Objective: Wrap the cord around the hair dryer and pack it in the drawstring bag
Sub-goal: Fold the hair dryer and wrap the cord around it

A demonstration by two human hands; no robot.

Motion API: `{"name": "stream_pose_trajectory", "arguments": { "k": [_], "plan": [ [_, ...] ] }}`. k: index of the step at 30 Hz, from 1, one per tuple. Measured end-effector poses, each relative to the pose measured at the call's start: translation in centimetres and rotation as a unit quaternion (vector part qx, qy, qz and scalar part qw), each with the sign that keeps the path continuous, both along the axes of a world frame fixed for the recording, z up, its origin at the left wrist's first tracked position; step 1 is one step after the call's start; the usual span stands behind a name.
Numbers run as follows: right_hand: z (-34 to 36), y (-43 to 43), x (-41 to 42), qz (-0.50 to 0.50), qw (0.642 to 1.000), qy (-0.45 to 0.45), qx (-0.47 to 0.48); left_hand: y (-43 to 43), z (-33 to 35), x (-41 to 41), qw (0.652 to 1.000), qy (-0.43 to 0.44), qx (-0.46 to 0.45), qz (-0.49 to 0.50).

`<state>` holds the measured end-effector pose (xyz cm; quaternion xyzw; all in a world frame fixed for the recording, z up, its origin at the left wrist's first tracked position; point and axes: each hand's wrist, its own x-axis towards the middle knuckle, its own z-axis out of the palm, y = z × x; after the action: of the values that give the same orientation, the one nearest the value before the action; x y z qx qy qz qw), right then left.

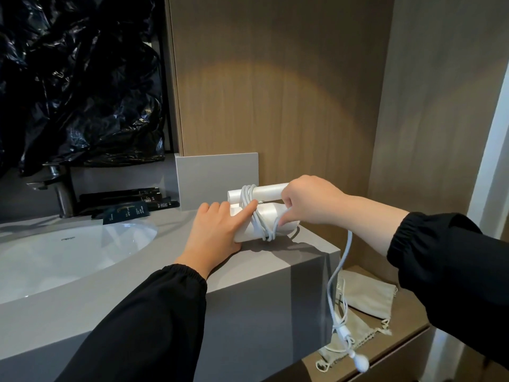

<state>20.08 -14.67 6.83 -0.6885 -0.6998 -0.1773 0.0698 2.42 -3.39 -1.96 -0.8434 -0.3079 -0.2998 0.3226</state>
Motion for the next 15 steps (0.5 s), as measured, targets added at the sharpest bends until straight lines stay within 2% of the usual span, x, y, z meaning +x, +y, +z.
{"name": "stream_pose_trajectory", "arguments": {
  "k": [2,9,15],
  "plan": [
    [0.3,0.0,0.0,-0.004,1.0,-0.012,0.013,-0.1,0.0,0.0,1.0,0.005,-0.006,0.002],
    [0.4,0.3,0.8,0.023,0.995,0.086,-0.049,-0.4,0.2,0.0,1.0,0.012,-0.002,-0.011],
    [0.9,0.6,1.7,-0.01,0.989,0.14,0.052,-0.3,0.1,0.1,0.999,0.011,0.008,-0.039]
  ]
}}
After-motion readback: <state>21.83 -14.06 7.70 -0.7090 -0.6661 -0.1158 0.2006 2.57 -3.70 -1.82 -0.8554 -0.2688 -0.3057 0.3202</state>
